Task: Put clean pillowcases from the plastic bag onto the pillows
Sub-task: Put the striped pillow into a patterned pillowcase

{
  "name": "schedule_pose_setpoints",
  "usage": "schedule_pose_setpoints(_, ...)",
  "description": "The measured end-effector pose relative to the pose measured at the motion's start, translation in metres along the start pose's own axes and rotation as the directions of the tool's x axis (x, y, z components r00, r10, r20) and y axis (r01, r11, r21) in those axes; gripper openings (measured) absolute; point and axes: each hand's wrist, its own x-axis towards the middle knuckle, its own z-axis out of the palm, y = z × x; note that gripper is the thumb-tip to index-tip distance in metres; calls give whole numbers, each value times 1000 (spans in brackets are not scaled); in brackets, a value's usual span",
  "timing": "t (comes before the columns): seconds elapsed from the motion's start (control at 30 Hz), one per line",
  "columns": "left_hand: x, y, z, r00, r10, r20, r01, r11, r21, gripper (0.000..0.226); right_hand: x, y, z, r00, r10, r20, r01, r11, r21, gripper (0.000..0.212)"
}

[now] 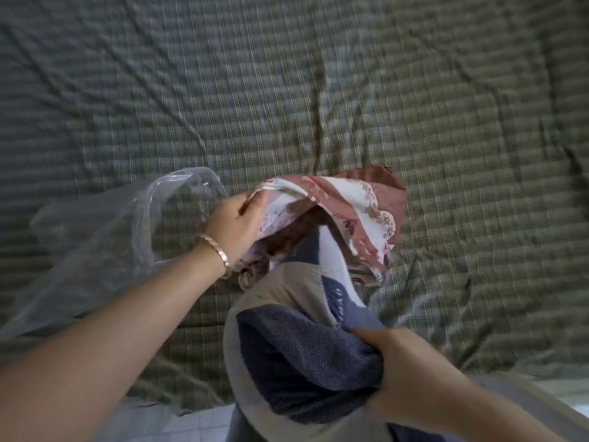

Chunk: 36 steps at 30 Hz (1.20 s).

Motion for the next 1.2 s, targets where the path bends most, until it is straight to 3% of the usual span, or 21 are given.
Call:
schedule_pose_setpoints(0.07,-14,-2,-12,991,109,73,-109,994,-12,31,16,-6,-1,997,32,65,-28,998,-49,47)
schedule_pose_setpoints(0.17,-27,-13,-30,928,330,171,-324,944,-64,52,32,-12,-7,992,107,71,-107,994,-11,35)
schedule_pose_setpoints(0.23,-33,-21,-38,861,413,297,-418,907,-50,51,43,-14,-16,987,142,69,-143,990,8,29)
schedule_pose_setpoints(0.3,-40,-30,-43,816,453,359,-484,875,-2,45,53,-14,-25,986,162,37,-162,987,9,34)
schedule_pose_setpoints(0.43,-47,-48,-46,857,436,275,-488,858,158,33,64,-8,-46,974,203,-99,-202,979,24,34)
schedule_pose_setpoints(0.5,-40,-60,-45,927,294,233,-372,805,463,43,67,-3,-60,964,222,-145,-216,975,59,36)
schedule_pose_setpoints(0.53,-36,-67,-44,978,115,172,-196,785,588,46,67,-1,-67,960,230,-158,-222,973,65,35)
schedule_pose_setpoints(0.6,-28,-74,-46,982,-182,52,97,722,685,32,66,1,-80,951,240,-192,-229,970,78,34)
schedule_pose_setpoints(0.63,-26,-77,-46,971,-240,20,156,687,710,26,66,2,-87,947,239,-215,-226,970,86,33)
schedule_pose_setpoints(0.77,-31,-69,-37,967,-229,113,42,578,815,19,64,7,-106,914,260,-311,-229,964,134,30)
schedule_pose_setpoints(0.87,-69,-50,-25,939,-197,282,-98,633,768,18,63,16,-114,865,349,-360,-285,933,219,30)
schedule_pose_setpoints(0.93,-98,-53,-13,875,-12,485,-352,671,652,21,62,20,-112,853,368,-371,-317,929,192,26)
schedule_pose_setpoints(1.0,-118,-56,-2,766,112,633,-531,664,526,19,60,19,-105,877,346,-334,-340,937,78,26)
schedule_pose_setpoints(1.07,-117,-51,8,770,119,627,-491,738,463,29,60,16,-94,906,308,-290,-334,942,-43,21)
schedule_pose_setpoints(1.13,-100,-30,16,889,116,443,-311,863,399,50,59,11,-82,933,254,-255,-302,938,-172,20)
schedule_pose_setpoints(1.2,-73,-12,22,951,80,299,-164,949,270,74,55,7,-73,956,195,-221,-249,934,-255,23)
